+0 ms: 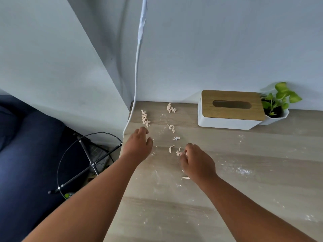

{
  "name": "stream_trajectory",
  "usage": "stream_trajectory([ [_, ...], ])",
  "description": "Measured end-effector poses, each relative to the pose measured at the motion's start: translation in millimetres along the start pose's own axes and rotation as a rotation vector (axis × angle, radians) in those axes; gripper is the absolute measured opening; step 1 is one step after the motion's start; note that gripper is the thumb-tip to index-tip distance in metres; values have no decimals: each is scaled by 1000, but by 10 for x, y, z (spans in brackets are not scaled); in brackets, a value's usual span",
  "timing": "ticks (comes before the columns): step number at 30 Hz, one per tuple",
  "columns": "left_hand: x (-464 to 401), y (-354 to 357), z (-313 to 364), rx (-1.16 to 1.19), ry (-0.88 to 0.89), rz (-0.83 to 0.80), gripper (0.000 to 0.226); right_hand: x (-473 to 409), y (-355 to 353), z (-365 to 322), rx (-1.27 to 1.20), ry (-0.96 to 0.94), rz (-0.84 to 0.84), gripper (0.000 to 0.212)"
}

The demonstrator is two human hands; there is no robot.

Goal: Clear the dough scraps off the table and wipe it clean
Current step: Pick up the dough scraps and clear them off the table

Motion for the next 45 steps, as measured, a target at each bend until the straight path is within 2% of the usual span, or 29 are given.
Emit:
stream_trajectory([
  [3,-269,-15,-18,-65,-23,5,42,-69,57,30,15,-63,-12,26],
  [5,-432,-14,-39,-94,-52,24,49,-105,95,52,54,-99,-25,38],
  [10,-745,76,-17,-110,-162,-8,69,-224,185,72,179,-72,-25,64],
  [13,-879,149,2,-193,-151,-42,66,-285,260,33,207,-27,-50,70],
  [17,-999,187,2,-285,-93,-37,40,-294,342,-84,154,2,-41,73],
  [22,-1021,173,26,-231,-87,-27,28,-296,395,-239,234,-82,-9,63],
  [28,-894,170,-32,-132,-78,-26,21,-384,374,-354,439,-215,76,30],
  [31,-788,161,-68,-26,-76,17,3,-426,358,-389,465,-255,51,26],
  [32,-765,155,-68,-3,-76,22,11,-422,349,-391,458,-260,56,23],
  [34,-738,140,-55,27,-48,12,11,-410,331,-367,396,-254,81,20],
  [38,-781,82,45,26,46,-17,29,-428,248,-319,305,-159,40,32],
  [41,-878,12,185,28,103,9,25,-477,166,-242,197,-96,-12,25],
  [45,-1061,-16,393,-11,172,59,26,-544,115,-99,127,-117,10,19],
])
Point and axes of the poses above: each hand's wrist, its own x-axis away from the middle knuckle, its own y-axis out of the palm, z = x × y, the point moved 2 cm from there along -x, towards the middle knuckle, and after that the axes turned 2 degrees about -x, right-handed, at the moved point
